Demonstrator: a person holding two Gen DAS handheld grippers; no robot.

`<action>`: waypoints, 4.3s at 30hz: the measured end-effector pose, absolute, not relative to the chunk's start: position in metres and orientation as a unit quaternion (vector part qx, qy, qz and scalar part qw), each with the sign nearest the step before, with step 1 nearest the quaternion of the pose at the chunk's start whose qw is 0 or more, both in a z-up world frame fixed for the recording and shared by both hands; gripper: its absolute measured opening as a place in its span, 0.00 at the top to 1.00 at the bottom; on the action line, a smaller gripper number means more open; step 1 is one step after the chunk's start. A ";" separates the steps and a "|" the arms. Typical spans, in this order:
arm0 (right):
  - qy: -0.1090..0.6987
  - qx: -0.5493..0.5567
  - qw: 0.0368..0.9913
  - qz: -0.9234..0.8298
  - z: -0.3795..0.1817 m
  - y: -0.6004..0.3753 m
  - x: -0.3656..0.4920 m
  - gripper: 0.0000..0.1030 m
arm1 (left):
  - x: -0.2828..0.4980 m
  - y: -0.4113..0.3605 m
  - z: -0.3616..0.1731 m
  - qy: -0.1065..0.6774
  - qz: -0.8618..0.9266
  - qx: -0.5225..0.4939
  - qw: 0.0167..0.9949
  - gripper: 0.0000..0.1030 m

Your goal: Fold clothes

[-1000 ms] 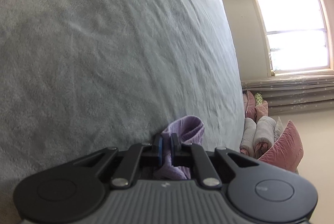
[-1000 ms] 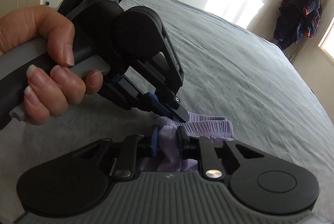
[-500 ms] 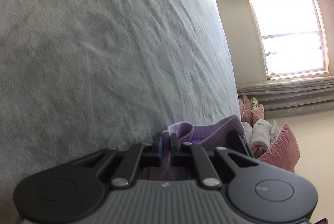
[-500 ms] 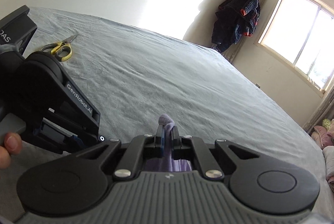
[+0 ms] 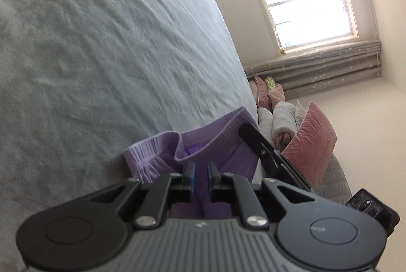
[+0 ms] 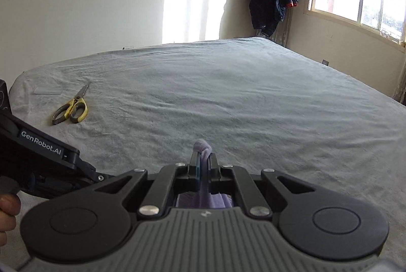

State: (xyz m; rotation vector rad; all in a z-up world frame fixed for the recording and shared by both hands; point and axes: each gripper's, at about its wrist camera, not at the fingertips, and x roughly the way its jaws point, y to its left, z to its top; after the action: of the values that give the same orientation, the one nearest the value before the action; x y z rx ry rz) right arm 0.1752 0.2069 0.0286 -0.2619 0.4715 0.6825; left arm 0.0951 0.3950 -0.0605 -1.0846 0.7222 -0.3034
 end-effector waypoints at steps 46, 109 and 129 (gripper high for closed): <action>0.316 -0.101 0.854 0.400 -0.030 0.226 0.134 0.73 | 0.137 0.422 -0.071 0.327 -0.022 -0.545 0.772 0.57; 0.278 -0.162 0.906 0.275 -0.042 0.006 -0.018 1.00 | 0.066 0.320 -0.062 0.403 0.013 -0.437 0.804 0.81; 0.276 -0.126 0.903 0.303 -0.026 0.000 -0.030 1.00 | 0.064 0.318 -0.061 0.405 0.038 -0.403 0.820 1.00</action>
State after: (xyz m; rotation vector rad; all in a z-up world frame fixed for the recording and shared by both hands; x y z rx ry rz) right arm -0.0298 0.0002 -0.0259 -0.2601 0.5709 0.6261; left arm 0.0639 0.3182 -0.0609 -0.8574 0.8623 0.0815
